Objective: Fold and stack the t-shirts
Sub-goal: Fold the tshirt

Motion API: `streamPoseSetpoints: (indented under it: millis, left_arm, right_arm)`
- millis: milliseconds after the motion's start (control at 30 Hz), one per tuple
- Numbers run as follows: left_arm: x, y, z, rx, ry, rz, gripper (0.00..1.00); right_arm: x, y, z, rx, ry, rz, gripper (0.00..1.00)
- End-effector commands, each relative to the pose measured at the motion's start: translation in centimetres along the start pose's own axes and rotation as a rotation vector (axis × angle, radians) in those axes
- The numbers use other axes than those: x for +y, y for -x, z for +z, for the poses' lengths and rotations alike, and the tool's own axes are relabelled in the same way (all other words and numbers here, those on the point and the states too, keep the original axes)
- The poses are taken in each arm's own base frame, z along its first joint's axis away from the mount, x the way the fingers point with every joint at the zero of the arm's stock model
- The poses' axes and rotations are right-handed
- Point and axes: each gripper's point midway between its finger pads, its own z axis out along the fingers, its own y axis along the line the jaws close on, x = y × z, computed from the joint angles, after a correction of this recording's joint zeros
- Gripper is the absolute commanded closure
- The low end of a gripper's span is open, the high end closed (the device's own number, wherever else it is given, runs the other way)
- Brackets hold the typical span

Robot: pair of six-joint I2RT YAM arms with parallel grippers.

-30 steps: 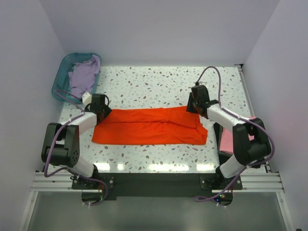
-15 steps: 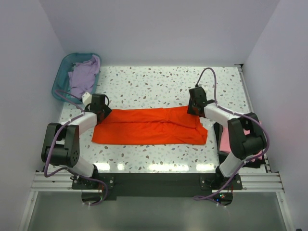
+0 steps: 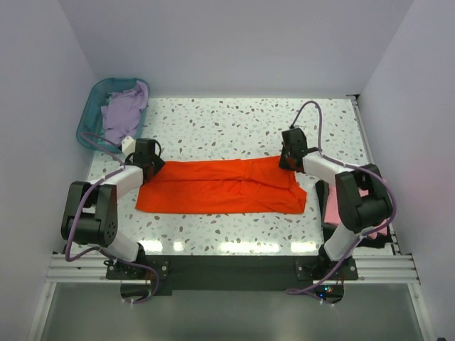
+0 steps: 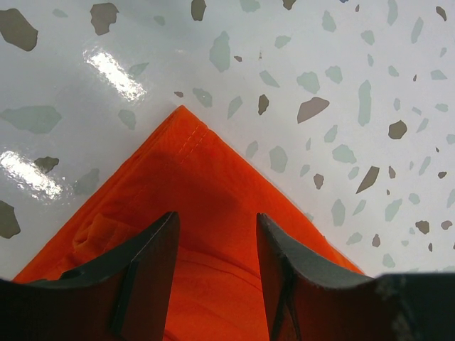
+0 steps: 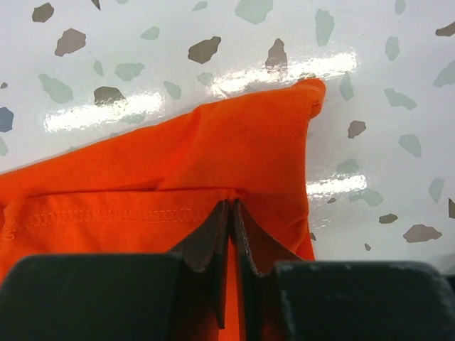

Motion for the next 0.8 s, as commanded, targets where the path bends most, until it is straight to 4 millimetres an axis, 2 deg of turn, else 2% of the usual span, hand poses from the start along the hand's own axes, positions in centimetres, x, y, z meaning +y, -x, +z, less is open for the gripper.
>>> streamPoseSetpoints:
  millis: [0, 100, 300, 367, 400, 600, 767]
  left_arm:
    - [-0.4, 1.0, -0.4, -0.037, -0.017, 0.009, 0.48]
    - [-0.3, 0.9, -0.4, -0.036, -0.016, 0.01, 0.48]
    - [-0.1, 1.0, -0.6, -0.038, -0.015, 0.008, 0.48]
    - [-0.1, 1.1, -0.7, -0.039, -0.017, 0.002, 0.48]
    - [-0.1, 1.0, -0.7, -0.036, -0.018, 0.003, 0.48]
    - [0.1, 0.7, -0.7, -0.025, -0.019, -0.001, 0.48]
    - [0.0, 0.7, -0.8, -0.024, -0.028, -0.007, 0.48]
  right_arm:
    - [1.5, 1.6, -1.1, -0.06, 0.083, 0.049, 0.93]
    - [2.2, 1.7, -2.3, -0.061, 0.14, 0.062, 1.0]
    - [3.4, 1.7, -5.3, -0.091, 0.27, 0.079, 1.0]
    - [3.9, 0.9, -6.1, -0.077, 0.322, 0.086, 1.0]
    - [4.1, 1.3, -6.9, -0.098, 0.341, 0.089, 1.0]
    - [4.6, -0.8, -9.0, -0.065, 0.432, 0.07, 1.0]
    - [4.4, -4.0, -10.3, -0.02, 0.476, 0.058, 1.0]
